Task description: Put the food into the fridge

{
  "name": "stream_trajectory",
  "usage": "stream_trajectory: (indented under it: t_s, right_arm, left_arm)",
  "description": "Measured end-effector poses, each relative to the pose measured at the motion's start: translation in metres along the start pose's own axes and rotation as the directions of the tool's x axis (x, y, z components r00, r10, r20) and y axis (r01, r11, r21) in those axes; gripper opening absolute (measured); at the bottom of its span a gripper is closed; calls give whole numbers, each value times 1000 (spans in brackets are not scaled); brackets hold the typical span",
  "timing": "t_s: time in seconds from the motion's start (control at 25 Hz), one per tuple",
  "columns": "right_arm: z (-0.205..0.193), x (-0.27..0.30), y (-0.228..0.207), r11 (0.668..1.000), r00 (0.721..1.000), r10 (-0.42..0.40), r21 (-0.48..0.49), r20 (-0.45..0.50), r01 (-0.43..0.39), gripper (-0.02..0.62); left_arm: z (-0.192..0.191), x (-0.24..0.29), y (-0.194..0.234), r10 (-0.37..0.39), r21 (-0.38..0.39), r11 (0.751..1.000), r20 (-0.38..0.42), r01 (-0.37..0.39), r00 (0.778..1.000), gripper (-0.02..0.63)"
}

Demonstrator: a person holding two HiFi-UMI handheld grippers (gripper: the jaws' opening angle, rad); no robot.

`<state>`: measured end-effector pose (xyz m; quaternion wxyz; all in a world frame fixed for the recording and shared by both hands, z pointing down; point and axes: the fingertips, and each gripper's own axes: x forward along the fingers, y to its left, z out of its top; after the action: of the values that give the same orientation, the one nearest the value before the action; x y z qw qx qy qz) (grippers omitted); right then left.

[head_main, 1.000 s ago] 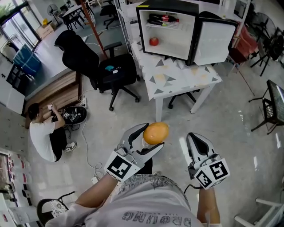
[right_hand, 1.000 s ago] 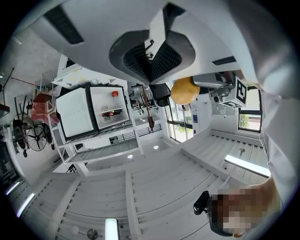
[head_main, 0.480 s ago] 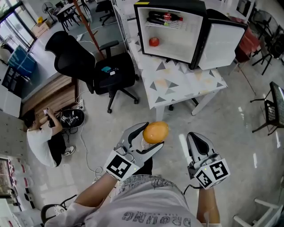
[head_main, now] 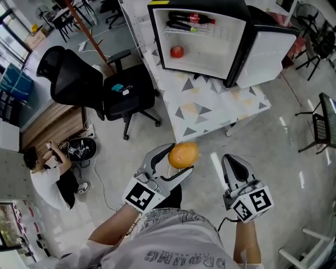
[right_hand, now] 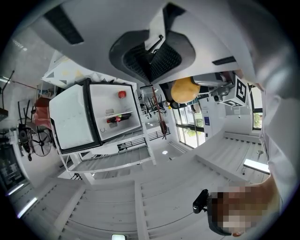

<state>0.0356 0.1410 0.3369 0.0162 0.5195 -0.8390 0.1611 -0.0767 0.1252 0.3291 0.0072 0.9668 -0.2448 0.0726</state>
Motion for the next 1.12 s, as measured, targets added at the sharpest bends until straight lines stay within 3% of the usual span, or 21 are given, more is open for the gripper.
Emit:
stream_trajectory:
  t_s: [0.6, 1.12]
  right_arm:
    - [35, 118, -31, 998, 998, -60, 27, -2, 60, 2]
    - [52, 158, -46, 995, 996, -90, 32, 13, 90, 2]
  left_arm:
    - [7, 47, 127, -68, 17, 998, -12, 68, 998, 330]
    - [16, 67, 172, -93, 32, 995, -3, 93, 996, 330]
